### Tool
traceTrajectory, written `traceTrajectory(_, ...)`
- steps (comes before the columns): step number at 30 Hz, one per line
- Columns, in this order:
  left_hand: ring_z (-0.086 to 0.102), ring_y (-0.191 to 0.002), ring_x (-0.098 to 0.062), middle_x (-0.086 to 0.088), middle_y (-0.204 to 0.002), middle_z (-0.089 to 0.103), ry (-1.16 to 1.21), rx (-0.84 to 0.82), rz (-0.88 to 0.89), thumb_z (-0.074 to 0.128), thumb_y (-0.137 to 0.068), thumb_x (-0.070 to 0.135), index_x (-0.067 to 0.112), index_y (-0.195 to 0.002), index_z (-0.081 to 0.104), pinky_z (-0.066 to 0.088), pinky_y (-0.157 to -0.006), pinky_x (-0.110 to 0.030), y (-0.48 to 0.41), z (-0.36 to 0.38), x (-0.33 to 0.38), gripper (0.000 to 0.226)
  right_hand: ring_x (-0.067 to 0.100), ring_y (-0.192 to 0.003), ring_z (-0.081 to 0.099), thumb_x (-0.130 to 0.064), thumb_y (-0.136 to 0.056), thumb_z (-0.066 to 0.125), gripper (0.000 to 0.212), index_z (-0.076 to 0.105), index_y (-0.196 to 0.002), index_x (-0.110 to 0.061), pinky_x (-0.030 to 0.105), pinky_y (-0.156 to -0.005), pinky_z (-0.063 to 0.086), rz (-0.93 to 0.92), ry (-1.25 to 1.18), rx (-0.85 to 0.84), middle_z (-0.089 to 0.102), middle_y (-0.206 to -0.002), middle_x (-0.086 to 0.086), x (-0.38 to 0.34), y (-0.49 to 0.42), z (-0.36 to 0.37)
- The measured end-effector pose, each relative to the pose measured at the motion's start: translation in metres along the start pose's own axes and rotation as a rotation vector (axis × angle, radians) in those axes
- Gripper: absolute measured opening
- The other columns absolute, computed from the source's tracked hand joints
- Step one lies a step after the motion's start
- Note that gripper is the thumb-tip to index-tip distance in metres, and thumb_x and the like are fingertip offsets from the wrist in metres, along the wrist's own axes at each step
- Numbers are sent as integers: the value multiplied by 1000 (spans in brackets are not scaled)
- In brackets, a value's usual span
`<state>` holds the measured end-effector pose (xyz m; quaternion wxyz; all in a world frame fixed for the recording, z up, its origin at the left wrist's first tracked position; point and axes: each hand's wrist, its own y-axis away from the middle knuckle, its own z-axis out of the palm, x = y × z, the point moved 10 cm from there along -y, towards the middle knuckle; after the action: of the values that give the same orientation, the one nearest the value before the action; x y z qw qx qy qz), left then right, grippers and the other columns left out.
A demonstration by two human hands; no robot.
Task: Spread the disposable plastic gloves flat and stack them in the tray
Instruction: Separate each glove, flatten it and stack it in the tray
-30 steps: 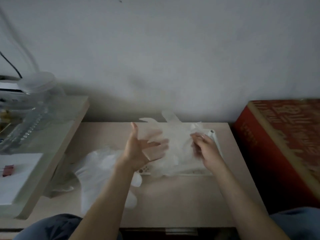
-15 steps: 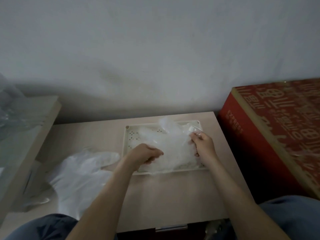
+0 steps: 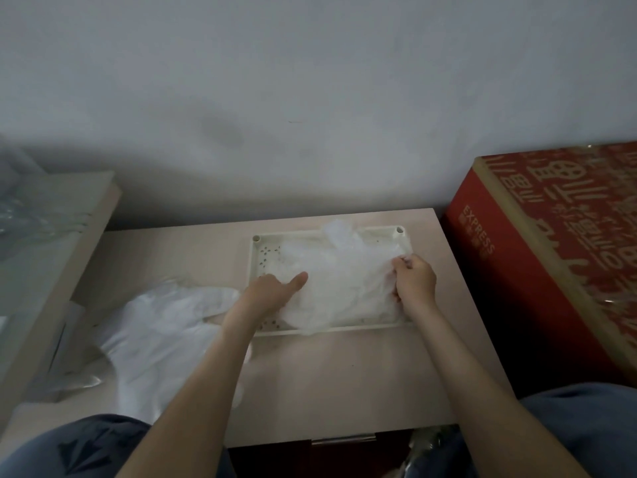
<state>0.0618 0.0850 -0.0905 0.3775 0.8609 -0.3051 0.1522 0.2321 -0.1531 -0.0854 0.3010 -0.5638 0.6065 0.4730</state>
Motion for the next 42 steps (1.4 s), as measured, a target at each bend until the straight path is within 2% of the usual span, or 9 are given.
traceTrajectory(4,43,-55,-12,3,-62,46,-132,-57,69,65,-84,46,15,-70,46,29,-44,-16,6,6,-1,39,17,-45,45,-11,-97,42,18,53,-86,0,15,-30,34,-35,63,-8,51,-70,9,-3,4,2)
traceTrajectory(8,51,-89,-17,-3,-105,57,9,107,82,55,-91,46,10,-112,52,37,-68,-26,13,-8,7,41,13,-40,46,-13,-98,41,19,52,-87,-2,14,-30,34,-60,88,-50,50,-66,9,-8,9,8)
traceTrajectory(15,49,-86,-19,-2,-98,56,20,193,91,52,-93,39,13,-99,59,37,-75,-26,10,-7,18,27,9,-29,42,-16,-95,47,14,50,-86,-6,19,-30,35,-98,92,-109,55,-66,7,-16,10,14)
traceTrajectory(18,46,-112,-29,-13,-124,47,-241,402,88,53,-91,29,7,-122,50,38,-93,-35,17,-14,25,38,17,-45,53,-16,-93,51,19,49,-111,-9,20,-37,40,-103,147,-147,59,-82,10,-13,11,18)
traceTrajectory(22,49,-115,-38,-20,-132,46,-429,616,501,62,-81,15,7,-122,54,41,-94,-46,36,-1,75,42,30,-101,59,-14,-91,56,54,34,-140,-9,31,-85,46,-228,377,-130,58,-116,16,-17,9,24)
traceTrajectory(26,8,-146,-34,-16,-159,4,-647,360,659,43,-96,42,25,-145,33,7,-116,-50,20,43,84,53,36,-115,45,-6,-79,63,65,40,-139,-7,42,-93,39,-466,773,4,48,-133,17,-35,19,26)
traceTrajectory(30,-16,-146,-28,-9,-158,-20,-740,228,589,14,-90,61,34,-152,4,-14,-113,-46,-1,63,64,68,41,-112,54,-8,-71,66,47,63,-117,-12,49,-89,47,-769,861,-19,54,-131,18,-51,36,44)
traceTrajectory(35,-22,-144,-20,-3,-157,-22,-680,56,485,22,-96,58,35,-150,-9,-13,-116,-45,-13,74,50,67,21,-147,-11,-50,-99,25,61,1,-153,-31,47,-116,-4,-437,1077,-467,-11,-161,2,13,21,70)
traceTrajectory(42,-23,-144,-17,0,-157,-24,-646,85,413,20,-94,62,36,-150,-12,-14,-116,-45,-18,71,42,69,14,-146,-17,-55,-98,23,63,-5,-151,-36,43,-116,-11,-513,1119,-529,-15,-160,-3,13,12,75)
